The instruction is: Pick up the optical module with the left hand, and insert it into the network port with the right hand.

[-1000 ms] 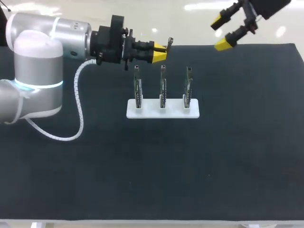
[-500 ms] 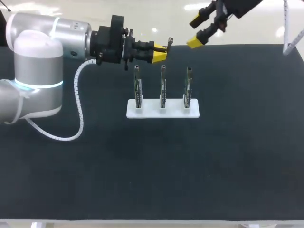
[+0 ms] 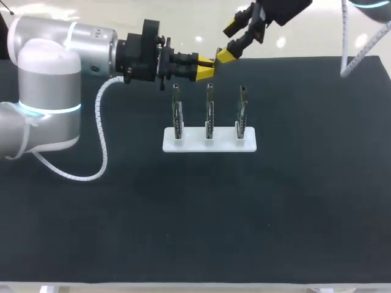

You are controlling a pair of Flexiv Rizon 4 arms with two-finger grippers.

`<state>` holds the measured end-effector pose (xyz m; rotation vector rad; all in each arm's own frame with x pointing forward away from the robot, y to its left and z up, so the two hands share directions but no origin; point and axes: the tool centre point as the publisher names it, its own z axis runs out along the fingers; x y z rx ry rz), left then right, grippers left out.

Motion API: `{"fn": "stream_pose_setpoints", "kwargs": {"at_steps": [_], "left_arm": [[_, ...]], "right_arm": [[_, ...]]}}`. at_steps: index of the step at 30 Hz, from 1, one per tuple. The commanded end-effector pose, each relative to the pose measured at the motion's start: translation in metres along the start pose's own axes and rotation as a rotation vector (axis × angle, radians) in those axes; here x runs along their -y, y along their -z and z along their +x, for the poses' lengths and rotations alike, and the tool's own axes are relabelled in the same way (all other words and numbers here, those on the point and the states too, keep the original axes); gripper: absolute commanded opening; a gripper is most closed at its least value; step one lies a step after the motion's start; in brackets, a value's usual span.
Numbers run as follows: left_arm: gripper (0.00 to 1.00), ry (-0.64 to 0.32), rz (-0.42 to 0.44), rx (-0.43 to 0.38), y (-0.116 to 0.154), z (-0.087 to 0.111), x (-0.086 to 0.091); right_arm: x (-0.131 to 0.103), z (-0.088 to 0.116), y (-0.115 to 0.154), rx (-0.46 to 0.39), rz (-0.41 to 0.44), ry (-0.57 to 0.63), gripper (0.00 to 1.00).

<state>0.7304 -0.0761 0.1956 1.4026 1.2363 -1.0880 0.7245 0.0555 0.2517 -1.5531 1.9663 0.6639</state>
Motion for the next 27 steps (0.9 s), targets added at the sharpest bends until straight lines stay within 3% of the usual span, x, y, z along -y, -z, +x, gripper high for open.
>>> {"fn": "stream_pose_setpoints", "kwargs": {"at_steps": [1, 11, 15, 18, 20, 23, 25, 27], "left_arm": [[0.0, 0.0, 0.001, 0.0, 0.0, 0.0002, -0.0008], [0.0, 0.0, 0.001, 0.0, 0.0, 0.0002, -0.0008], [0.0, 0.0, 0.001, 0.0, 0.0, 0.0002, -0.0008], [0.0, 0.0, 0.001, 0.0, 0.0, 0.0002, -0.0008], [0.0, 0.0, 0.001, 0.0, 0.0, 0.0002, -0.0008], [0.0, 0.0, 0.001, 0.0, 0.0, 0.0002, -0.0008], [0.0, 0.0, 0.001, 0.0, 0.0, 0.0002, -0.0008], [0.0, 0.0, 0.001, 0.0, 0.0, 0.0002, -0.0008]], "right_arm": [[-0.0017, -0.0031, -0.0057, -0.003, 0.007, 0.001, 1.0], [-0.0031, -0.0005, -0.0114, 0.003, 0.013, 0.033, 0.96], [-0.0032, 0.0, -0.0119, 0.002, 0.013, 0.037, 0.8], [-0.0034, 0.0005, -0.0124, 0.003, 0.013, 0.038, 0.75], [-0.0039, 0.0012, -0.0131, 0.003, 0.013, 0.038, 0.64], [-0.0044, 0.0017, -0.0133, 0.005, 0.014, 0.038, 0.59], [-0.0045, 0.002, -0.0134, 0.006, 0.014, 0.037, 0.49], [-0.0045, 0.0024, -0.0136, 0.007, 0.015, 0.037, 0.47]]}}
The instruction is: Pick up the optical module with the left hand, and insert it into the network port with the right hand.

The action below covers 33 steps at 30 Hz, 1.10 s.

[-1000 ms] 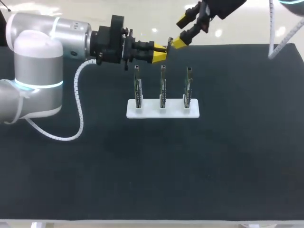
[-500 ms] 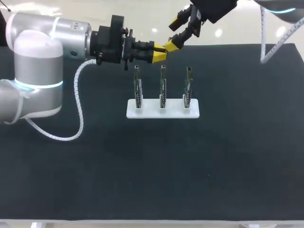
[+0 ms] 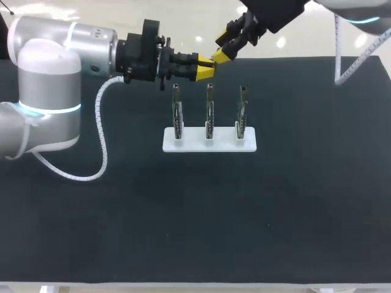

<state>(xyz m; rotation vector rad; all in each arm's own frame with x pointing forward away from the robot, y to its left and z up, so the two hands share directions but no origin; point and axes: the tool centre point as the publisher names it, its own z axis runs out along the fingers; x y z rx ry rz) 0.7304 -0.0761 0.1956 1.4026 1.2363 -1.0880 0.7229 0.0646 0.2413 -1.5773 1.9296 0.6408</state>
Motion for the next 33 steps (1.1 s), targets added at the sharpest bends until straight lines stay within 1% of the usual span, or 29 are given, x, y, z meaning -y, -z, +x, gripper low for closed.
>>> {"fn": "stream_pose_setpoints", "kwargs": {"at_steps": [1, 4, 8, 9, 10, 12, 13, 19, 20, 21, 33], "left_arm": [[0.0, 0.0, 0.001, 0.0, 0.0, 0.0002, -0.0007], [0.0, 0.0, 0.001, 0.0, 0.0, 0.0002, -0.0007], [0.0, 0.0, 0.001, 0.0, 0.0, 0.0002, -0.0007], [0.0, 0.0, 0.001, 0.0, 0.0, 0.0002, -0.0007], [0.0, 0.0, 0.001, 0.0, 0.0, 0.0002, -0.0007], [0.0, 0.0, 0.001, 0.0, 0.0, 0.0002, -0.0007], [0.0, 0.0, 0.001, 0.0, 0.0, 0.0002, -0.0007], [0.0, 0.0, 0.001, 0.0, 0.0, 0.0002, -0.0007], [0.35, 0.0, 0.001, 0.0, 0.0, 0.0002, -0.0007], [1.0, 0.0, 0.001, 0.0, 0.0, 0.0002, -0.0007], [1.0, 0.0, 0.001, 0.0, 0.0, 0.0002, -0.0007]], "right_arm": [[-0.0014, 0.0017, -0.0004, 0.004, 0.004, -0.002, 0.47], [-0.001, 0.0018, -0.0012, 0.008, 0.001, -0.004, 0.47], [-0.0018, 0.0006, -0.0022, 0.008, 0.002, -0.005, 0.39], [-0.0021, 0.0003, -0.0022, 0.008, 0.002, -0.006, 0.32], [-0.0023, 0.0001, -0.0021, 0.007, 0.003, -0.007, 0.3], [-0.0024, 0.0, -0.0021, 0.006, 0.003, -0.008, 0.12], [-0.0024, -0.0001, -0.002, 0.005, 0.003, -0.007, 0.0], [-0.0015, 0.0003, -0.0019, 0.005, -0.002, 0.0, 0.0], [-0.0014, 0.0003, -0.0019, 0.004, -0.003, 0.0, 0.0], [-0.0013, 0.0004, -0.0019, 0.004, -0.003, 0.0, 0.0], [0.0002, 0.0005, -0.0022, 0.0, -0.005, 0.002, 0.0]]}}
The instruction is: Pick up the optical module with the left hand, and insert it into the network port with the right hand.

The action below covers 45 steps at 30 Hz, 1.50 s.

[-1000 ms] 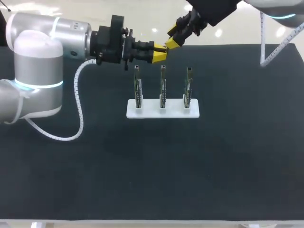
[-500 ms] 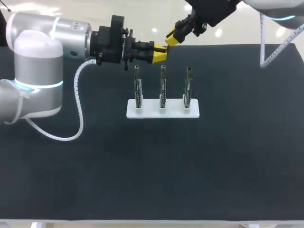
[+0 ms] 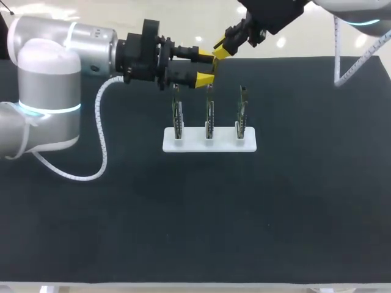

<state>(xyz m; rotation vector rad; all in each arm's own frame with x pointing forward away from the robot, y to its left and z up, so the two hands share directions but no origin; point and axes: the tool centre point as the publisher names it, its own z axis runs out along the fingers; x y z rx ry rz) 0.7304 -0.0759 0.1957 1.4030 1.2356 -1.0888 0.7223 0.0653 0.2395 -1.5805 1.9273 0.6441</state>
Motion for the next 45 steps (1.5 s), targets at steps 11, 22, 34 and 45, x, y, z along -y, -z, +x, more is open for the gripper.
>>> {"fn": "stream_pose_setpoints", "kwargs": {"at_steps": [11, 22, 34, 45], "left_arm": [[1.0, 0.015, -0.009, -0.149, 0.026, 0.003, 0.004], [1.0, 0.056, 0.068, -0.362, 0.078, 0.008, 0.01], [1.0, 0.045, 0.077, -0.43, 0.122, 0.009, 0.011], [1.0, 0.027, 0.121, -0.411, 0.137, 0.01, 0.013]], "right_arm": [[0.003, 0.0, -0.001, 0.001, -0.006, 0.004, 0.0], [0.004, 0.0, -0.002, 0.001, -0.005, 0.007, 0.0], [0.009, 0.001, -0.002, 0.001, -0.012, 0.015, 0.0], [0.013, 0.001, -0.002, -0.025, -0.026, 0.026, 0.0]]}}
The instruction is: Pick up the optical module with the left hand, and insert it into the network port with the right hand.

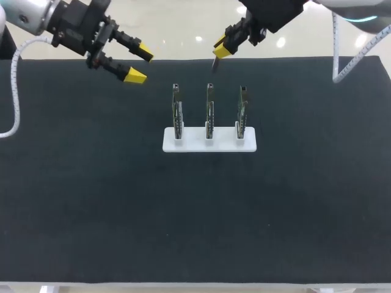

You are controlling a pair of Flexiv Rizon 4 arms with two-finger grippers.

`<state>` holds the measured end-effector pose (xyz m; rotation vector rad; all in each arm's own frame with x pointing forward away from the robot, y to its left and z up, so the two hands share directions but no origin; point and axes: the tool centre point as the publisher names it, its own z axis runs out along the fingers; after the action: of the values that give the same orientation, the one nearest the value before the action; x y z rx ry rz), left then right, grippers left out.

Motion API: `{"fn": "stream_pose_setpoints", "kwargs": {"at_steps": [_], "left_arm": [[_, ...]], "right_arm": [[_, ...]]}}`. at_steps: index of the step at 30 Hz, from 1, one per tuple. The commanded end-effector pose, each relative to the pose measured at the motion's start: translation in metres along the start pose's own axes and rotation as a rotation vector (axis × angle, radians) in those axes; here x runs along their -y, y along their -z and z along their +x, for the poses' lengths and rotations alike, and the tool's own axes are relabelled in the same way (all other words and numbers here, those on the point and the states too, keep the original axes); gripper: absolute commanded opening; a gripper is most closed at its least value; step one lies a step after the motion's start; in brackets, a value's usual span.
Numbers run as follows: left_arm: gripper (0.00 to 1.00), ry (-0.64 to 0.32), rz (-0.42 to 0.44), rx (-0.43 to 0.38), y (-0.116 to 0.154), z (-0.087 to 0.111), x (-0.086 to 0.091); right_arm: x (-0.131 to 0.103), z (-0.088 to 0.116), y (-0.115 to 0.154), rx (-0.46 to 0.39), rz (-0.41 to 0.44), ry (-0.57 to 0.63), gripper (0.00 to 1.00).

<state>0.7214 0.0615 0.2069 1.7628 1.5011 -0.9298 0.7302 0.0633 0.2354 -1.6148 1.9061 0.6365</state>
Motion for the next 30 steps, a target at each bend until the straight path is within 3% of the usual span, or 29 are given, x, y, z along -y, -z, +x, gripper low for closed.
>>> {"fn": "stream_pose_setpoints", "kwargs": {"at_steps": [1, 30], "left_arm": [[1.0, -0.001, 0.005, -0.002, 0.0, 0.0, -0.002], [1.0, -0.001, 0.005, -0.002, 0.0, 0.0, -0.002]], "right_arm": [[0.006, -0.001, 0.001, -0.022, -0.02, -0.002, 0.0], [0.02, 0.048, 0.008, -0.184, -0.096, 0.081, 0.0]]}}
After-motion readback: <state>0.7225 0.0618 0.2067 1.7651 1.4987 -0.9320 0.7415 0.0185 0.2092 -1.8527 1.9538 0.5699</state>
